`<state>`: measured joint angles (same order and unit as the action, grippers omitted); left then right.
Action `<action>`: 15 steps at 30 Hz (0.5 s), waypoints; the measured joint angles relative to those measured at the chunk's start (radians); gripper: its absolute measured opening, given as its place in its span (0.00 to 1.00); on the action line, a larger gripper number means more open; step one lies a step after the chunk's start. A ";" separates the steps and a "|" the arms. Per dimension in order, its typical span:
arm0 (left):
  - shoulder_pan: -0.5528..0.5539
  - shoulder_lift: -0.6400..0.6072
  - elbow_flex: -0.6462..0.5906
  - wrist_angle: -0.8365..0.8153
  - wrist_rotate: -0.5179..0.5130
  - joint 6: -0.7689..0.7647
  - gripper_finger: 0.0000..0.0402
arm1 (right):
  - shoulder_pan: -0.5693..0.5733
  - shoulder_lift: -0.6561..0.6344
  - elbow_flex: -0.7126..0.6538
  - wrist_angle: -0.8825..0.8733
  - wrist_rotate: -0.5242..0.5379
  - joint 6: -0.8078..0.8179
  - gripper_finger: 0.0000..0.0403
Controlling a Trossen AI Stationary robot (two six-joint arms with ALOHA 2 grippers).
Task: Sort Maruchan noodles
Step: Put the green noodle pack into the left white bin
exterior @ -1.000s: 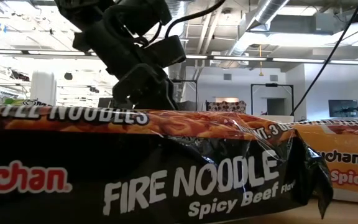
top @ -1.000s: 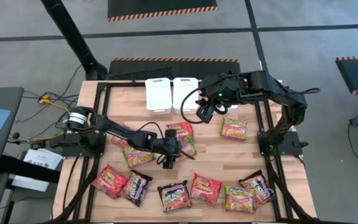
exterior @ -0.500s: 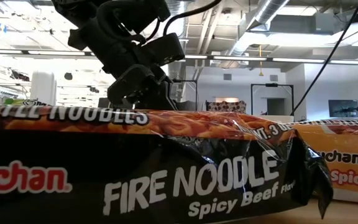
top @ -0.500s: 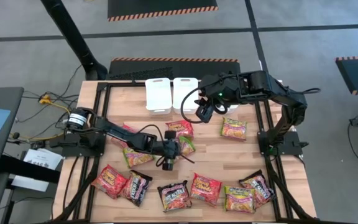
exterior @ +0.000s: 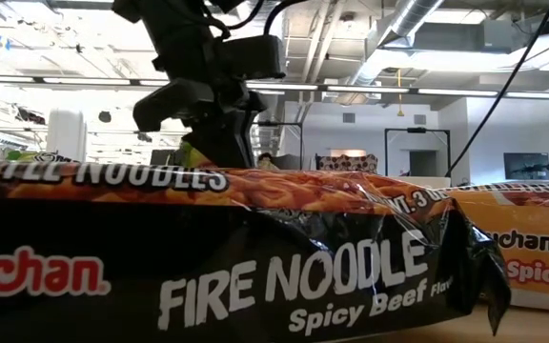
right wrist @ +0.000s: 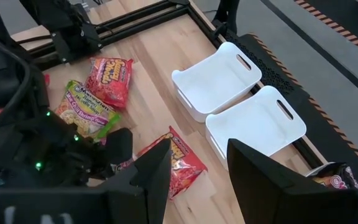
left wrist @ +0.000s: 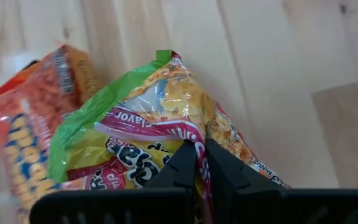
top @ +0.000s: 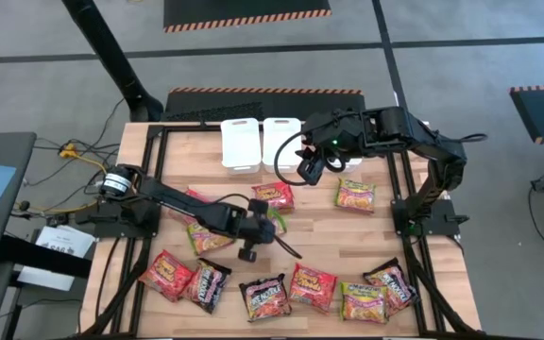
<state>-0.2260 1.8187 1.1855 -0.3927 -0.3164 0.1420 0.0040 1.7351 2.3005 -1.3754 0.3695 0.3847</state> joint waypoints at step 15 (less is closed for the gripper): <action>0.000 -0.042 0.067 -0.159 -0.091 0.022 0.00 | 0.000 0.000 0.000 0.002 0.001 -0.030 0.45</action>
<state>-0.2260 1.7769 1.2530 -0.5518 -0.4077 0.1640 0.0040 1.7351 2.3005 -1.3739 0.3708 0.3546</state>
